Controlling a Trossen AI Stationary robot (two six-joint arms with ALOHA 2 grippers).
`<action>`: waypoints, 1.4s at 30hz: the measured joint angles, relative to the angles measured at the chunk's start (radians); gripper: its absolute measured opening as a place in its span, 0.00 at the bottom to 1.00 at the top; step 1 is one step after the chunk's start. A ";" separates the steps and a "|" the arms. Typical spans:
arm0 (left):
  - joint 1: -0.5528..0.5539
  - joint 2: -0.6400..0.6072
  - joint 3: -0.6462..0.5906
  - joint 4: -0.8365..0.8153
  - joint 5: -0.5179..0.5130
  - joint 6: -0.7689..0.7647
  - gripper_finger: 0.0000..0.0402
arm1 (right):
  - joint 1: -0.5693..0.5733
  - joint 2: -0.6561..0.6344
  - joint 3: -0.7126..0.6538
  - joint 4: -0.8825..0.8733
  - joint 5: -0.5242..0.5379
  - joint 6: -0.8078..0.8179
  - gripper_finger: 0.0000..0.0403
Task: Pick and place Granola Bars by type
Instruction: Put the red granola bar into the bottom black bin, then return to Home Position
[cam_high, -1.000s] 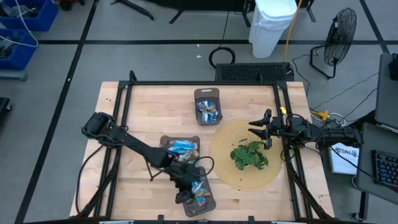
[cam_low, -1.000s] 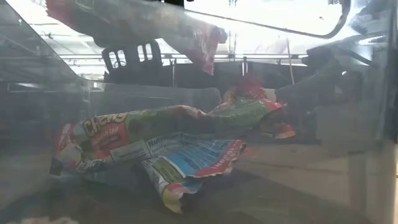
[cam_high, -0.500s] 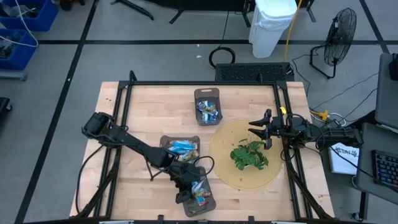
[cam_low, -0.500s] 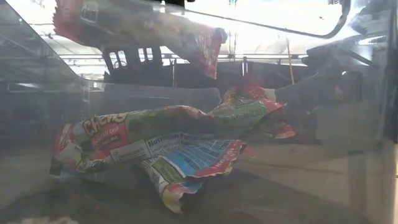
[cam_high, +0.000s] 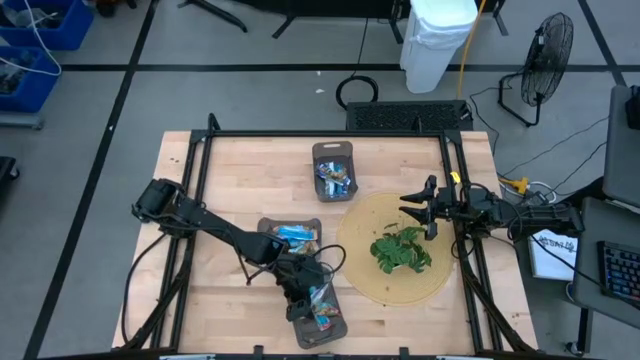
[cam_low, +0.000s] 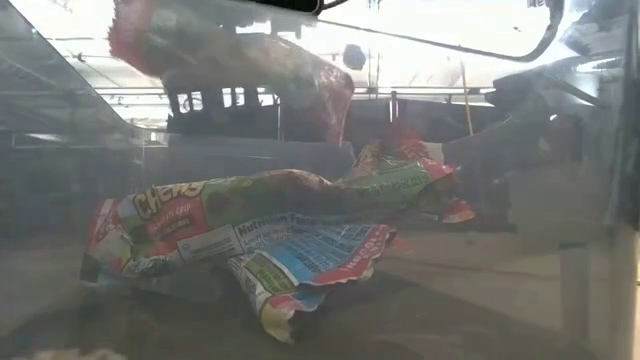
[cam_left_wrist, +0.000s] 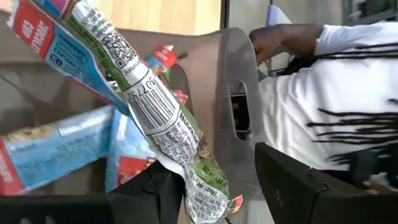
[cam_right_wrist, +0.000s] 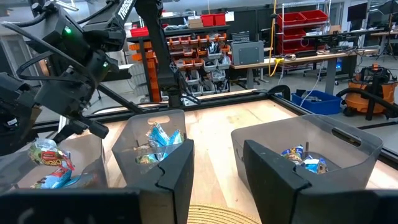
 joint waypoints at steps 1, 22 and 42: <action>0.003 0.000 0.000 0.000 0.014 -0.014 0.49 | 0.000 0.000 0.000 0.000 0.000 0.000 0.32; 0.019 -0.001 0.000 -0.202 -0.048 0.053 0.54 | 0.000 0.000 0.000 0.000 0.000 0.000 0.32; -0.050 -0.037 0.365 -0.624 -0.521 0.437 0.54 | 0.000 0.000 0.000 0.000 0.000 0.000 0.32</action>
